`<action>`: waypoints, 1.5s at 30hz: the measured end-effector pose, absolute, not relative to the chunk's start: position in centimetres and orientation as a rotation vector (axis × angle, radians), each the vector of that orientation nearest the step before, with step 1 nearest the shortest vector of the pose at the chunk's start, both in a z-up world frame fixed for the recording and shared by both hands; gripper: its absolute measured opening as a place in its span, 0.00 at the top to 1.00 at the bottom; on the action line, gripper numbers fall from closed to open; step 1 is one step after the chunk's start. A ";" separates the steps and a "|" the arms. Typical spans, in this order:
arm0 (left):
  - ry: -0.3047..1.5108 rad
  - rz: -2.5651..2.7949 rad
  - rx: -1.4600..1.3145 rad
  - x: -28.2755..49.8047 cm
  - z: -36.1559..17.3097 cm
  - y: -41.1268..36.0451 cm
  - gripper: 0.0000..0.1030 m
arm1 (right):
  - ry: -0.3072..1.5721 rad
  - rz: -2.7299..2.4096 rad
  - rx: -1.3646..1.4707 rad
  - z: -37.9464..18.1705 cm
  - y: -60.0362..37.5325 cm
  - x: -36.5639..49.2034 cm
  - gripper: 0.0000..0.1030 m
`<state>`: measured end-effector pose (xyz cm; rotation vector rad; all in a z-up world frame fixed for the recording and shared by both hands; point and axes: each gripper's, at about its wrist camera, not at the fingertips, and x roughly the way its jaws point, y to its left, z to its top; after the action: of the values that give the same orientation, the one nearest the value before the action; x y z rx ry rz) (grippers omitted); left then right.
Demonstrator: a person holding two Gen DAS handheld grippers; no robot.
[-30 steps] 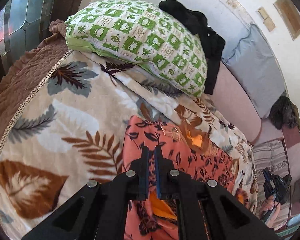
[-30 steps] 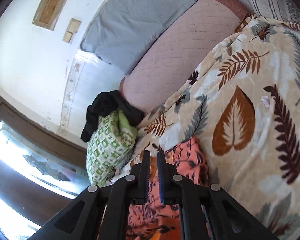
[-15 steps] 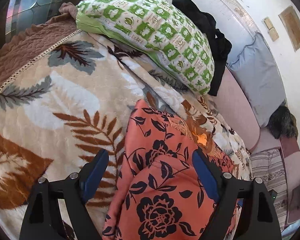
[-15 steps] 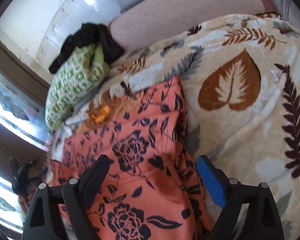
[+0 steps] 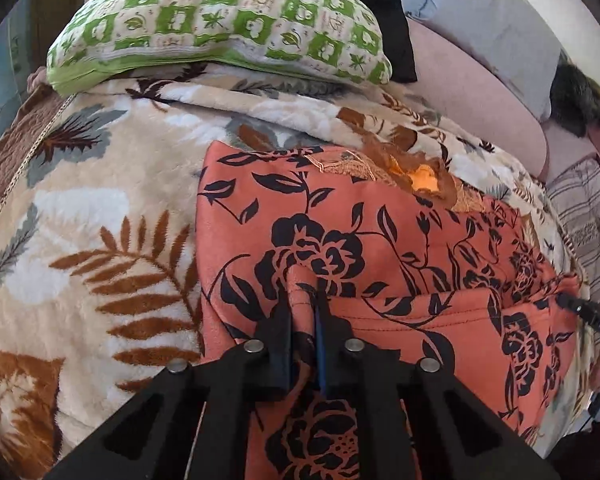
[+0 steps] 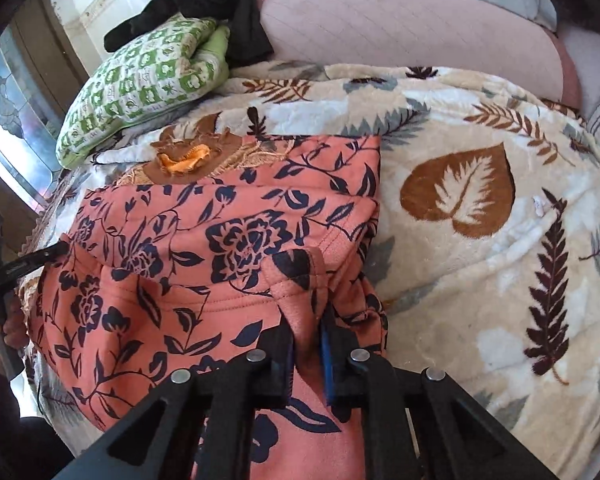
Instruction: Fold small clothes
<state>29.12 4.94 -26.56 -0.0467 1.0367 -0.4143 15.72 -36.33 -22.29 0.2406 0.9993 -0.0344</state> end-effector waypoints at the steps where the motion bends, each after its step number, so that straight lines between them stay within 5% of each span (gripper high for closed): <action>1: 1.026 -0.420 -0.046 29.1 -26.3 5.0 0.93 | 0.988 -0.037 0.235 -22.0 -36.2 15.7 0.90; 16: 0.815 -0.583 -0.224 27.6 -20.5 7.2 0.94 | 1.040 -0.067 0.249 -21.8 -38.7 14.7 0.90; 30: 0.616 -0.279 -0.297 32.4 -15.3 9.4 0.93 | 0.626 -0.194 0.403 -15.6 -41.2 21.1 0.91; 32: 0.657 -0.147 -0.299 34.8 -17.3 9.7 0.88 | 0.580 -0.195 0.491 -17.3 -42.5 23.3 0.89; 34: 0.748 -0.002 -0.213 36.8 -19.9 9.2 0.56 | 0.653 -0.255 0.542 -20.3 -43.6 25.5 0.79; 37: 0.863 0.052 -0.160 37.8 -22.2 9.1 0.45 | 0.775 -0.299 0.626 -24.5 -44.7 25.7 0.33; 39: 0.839 0.089 -0.165 37.1 -21.7 9.5 0.43 | 0.776 -0.316 0.624 -24.7 -44.8 24.7 0.33; 42: 0.815 0.117 -0.195 34.9 -20.5 9.5 0.22 | 0.733 -0.262 0.581 -22.8 -43.4 22.9 0.33; 45: 0.858 0.081 -0.249 32.4 -20.5 8.5 0.21 | 0.703 -0.161 0.530 -20.6 -40.4 21.4 0.33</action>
<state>32.41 8.46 -20.46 -0.2491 0.8576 0.0814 21.41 -40.37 -20.64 0.5299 0.7032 -0.1606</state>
